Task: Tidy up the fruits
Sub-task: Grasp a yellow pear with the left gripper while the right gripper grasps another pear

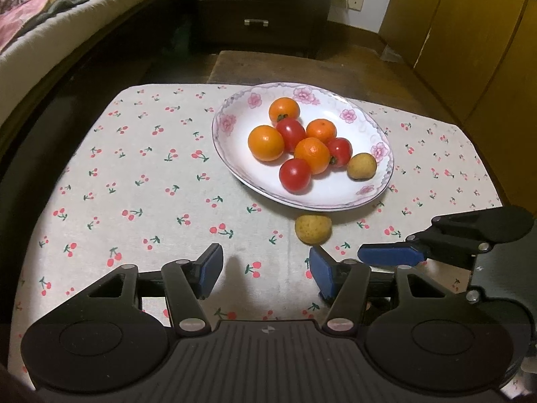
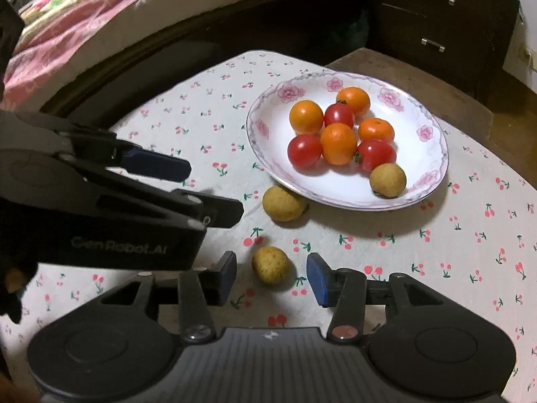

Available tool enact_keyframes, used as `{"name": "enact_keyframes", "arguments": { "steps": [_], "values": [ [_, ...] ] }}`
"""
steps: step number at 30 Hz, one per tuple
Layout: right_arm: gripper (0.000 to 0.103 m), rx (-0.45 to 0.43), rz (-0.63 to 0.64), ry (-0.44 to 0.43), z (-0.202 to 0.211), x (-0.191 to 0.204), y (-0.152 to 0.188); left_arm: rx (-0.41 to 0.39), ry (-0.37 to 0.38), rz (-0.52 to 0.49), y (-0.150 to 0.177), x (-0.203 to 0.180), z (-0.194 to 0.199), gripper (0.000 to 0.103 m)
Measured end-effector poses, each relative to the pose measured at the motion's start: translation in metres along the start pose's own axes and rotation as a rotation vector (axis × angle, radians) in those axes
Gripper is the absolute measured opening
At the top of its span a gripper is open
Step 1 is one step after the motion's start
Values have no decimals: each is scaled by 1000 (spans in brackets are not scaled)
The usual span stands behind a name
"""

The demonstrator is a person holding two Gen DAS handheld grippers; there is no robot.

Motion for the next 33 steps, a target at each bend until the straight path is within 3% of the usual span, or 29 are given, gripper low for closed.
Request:
{"name": "enact_keyframes", "arguments": {
  "steps": [2, 11, 22, 24, 28, 33],
  "values": [
    [28, 4, -6, 3, 2, -2, 1, 2, 2, 1, 0, 0, -1, 65],
    [28, -13, -81, 1, 27, -25, 13, 0, 41, -13, -2, -17, -13, 65],
    [28, -15, -116, -19, 37, -38, 20, -30, 7, -46, -8, -35, -37, 63],
    [28, -13, -124, -20, 37, -40, 21, -38, -3, -64, -9, -38, -38, 59],
    [28, -5, -129, -18, 35, -41, 21, -50, -5, -71, -8, -37, -37, 37],
    [28, 8, -127, -15, 32, -41, 22, -44, -20, -97, -7, -43, -35, 37]
  ]
}}
Point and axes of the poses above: each gripper's, at about its wrist camera, not at the fingertips, and z roughly against the way its jaws point, x to its left, y to its underside, the point moved 2 cm from there along -z, roughly the way its jaws point, and after that the axes turned 2 degrees about x, right-handed, at the moved point
